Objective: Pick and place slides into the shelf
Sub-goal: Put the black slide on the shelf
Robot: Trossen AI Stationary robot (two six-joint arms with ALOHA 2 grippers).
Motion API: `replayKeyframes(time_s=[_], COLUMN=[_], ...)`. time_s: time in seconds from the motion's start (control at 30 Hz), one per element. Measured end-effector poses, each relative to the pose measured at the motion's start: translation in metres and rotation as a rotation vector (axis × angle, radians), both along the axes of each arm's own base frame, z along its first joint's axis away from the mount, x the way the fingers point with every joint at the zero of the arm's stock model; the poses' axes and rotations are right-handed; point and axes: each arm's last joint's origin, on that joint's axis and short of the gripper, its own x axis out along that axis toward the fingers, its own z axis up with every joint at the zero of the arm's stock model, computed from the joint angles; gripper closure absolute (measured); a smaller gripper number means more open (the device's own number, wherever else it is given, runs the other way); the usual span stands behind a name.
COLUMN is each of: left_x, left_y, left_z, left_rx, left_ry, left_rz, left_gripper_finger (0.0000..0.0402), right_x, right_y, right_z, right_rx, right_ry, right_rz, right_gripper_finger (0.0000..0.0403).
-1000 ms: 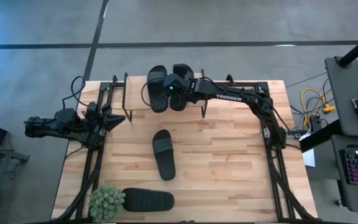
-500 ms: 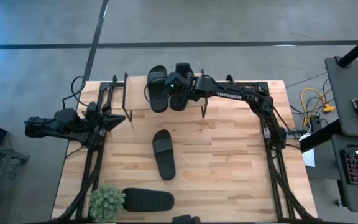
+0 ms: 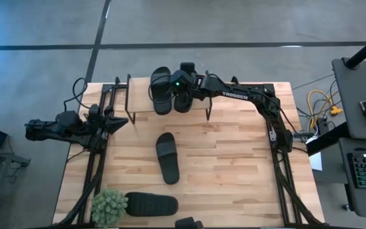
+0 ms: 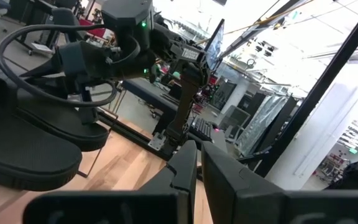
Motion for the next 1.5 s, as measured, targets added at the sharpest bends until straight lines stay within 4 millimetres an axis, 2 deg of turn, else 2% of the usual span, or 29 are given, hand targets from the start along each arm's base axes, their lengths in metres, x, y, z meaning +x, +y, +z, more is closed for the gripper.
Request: replayKeyframes(time_s=[0.4, 0.7, 1.2, 1.5], left_x=[0.0, 0.0, 0.0, 0.0], left_y=[0.001, 0.001, 0.001, 0.001], left_z=[0.0, 0.0, 0.0, 0.0], left_rx=[-0.004, -0.006, -0.005, -0.003], left_ry=[0.001, 0.001, 0.001, 0.001], left_rz=[0.02, 0.02, 0.02, 0.02], left_gripper_finger=[0.0391, 0.0391, 0.0391, 0.0391], right_x=[0.007, 0.014, 0.021, 0.021], right_y=[0.012, 0.033, 0.048, 0.048], right_z=[0.003, 0.008, 0.011, 0.011], right_rx=[0.022, 0.014, -0.078, -0.055], right_ry=[-0.018, -0.027, 0.013, -0.038], right_rz=[0.088, 0.142, 0.191, 0.147], right_gripper_finger=[0.039, 0.039, 0.039, 0.0388])
